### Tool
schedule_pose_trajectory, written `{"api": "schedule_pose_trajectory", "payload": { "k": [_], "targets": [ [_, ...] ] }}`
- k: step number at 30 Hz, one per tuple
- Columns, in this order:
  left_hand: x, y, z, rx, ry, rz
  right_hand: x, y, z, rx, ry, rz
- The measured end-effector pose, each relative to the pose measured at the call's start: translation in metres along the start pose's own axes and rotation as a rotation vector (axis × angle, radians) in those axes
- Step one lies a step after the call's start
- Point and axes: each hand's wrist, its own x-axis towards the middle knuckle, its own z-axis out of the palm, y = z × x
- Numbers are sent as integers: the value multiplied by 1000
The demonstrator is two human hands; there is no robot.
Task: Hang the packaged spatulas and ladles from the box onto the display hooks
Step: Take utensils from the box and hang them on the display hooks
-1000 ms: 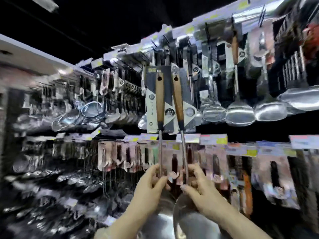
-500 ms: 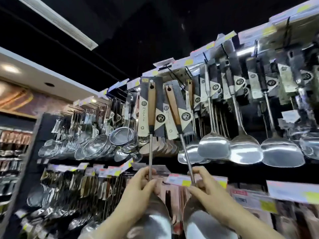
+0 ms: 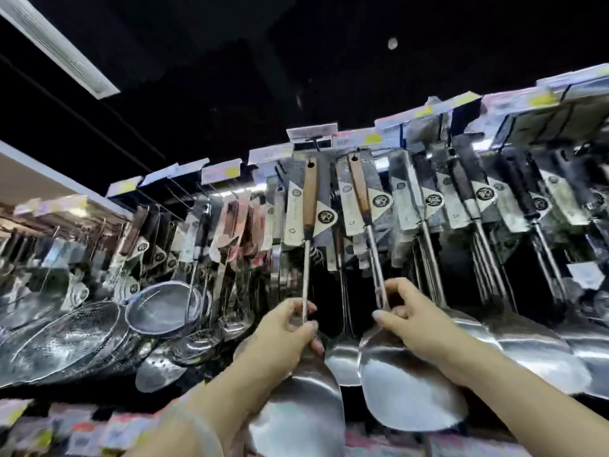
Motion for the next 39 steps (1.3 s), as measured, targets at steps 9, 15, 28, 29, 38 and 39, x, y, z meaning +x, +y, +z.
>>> {"api": "schedule_pose_trajectory", "payload": {
  "k": [9, 15, 28, 29, 38, 39],
  "targets": [
    [45, -14, -1, -46, -99, 77, 35, -3, 6, -9, 63, 89],
    [50, -17, -2, 18, -121, 113, 42, 12, 14, -16, 72, 65],
    [56, -19, -9, -31, -126, 82, 73, 40, 37, -58, 94, 145],
    [56, -19, -10, -33, -123, 83, 75, 44, 39, -79, 101, 149],
    [61, -22, -9, -32, -135, 89, 75, 62, 39, -199, 121, 161],
    [61, -22, -8, -36, -140, 87, 74, 63, 37, -215, 117, 164]
  ]
}}
